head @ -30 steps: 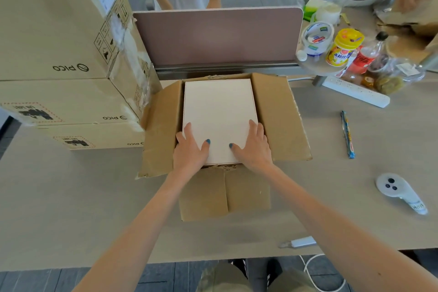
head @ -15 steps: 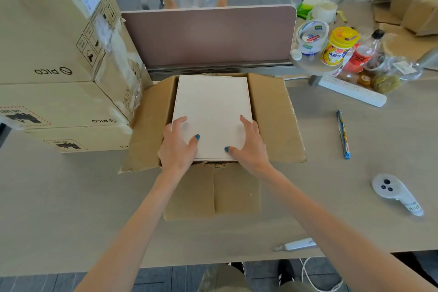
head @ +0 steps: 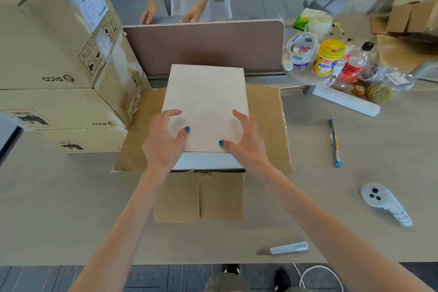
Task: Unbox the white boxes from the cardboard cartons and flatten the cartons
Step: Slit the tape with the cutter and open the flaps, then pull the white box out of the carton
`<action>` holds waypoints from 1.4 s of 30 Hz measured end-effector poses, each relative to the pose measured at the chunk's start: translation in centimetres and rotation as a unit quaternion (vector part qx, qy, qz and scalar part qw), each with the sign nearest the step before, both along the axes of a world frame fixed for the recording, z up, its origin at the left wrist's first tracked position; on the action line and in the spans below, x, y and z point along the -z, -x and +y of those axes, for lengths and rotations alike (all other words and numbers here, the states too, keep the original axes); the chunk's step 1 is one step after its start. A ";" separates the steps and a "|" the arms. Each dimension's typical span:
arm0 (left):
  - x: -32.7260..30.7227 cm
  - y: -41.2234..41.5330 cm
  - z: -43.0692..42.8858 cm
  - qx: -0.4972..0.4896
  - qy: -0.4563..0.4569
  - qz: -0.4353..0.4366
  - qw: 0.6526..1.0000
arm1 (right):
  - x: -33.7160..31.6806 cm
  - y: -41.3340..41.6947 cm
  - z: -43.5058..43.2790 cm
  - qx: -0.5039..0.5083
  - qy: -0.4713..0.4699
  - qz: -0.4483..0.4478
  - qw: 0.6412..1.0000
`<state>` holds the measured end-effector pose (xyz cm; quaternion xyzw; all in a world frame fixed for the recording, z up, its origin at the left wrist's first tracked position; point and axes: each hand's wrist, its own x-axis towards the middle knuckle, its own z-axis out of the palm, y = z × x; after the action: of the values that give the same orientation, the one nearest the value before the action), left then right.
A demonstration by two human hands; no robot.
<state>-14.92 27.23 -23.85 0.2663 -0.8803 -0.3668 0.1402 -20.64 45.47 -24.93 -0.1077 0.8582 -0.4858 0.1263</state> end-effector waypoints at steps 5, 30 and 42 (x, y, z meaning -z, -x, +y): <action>-4.6 -0.2 1.8 0.002 0.036 0.049 0.998 | -3.7 -0.2 2.0 0.008 0.044 0.020 0.999; -4.7 5.0 25.3 0.092 0.005 0.065 0.994 | -5.0 2.6 26.7 0.103 0.041 0.083 0.990; 3.4 5.2 26.7 0.083 0.010 0.007 0.996 | 3.6 3.3 28.7 0.055 0.032 -0.009 0.998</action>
<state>-20.10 53.96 -27.27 0.1884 -0.9018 -0.3703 0.1186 -23.93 74.18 -28.57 -0.0596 0.8457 -0.5202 0.1032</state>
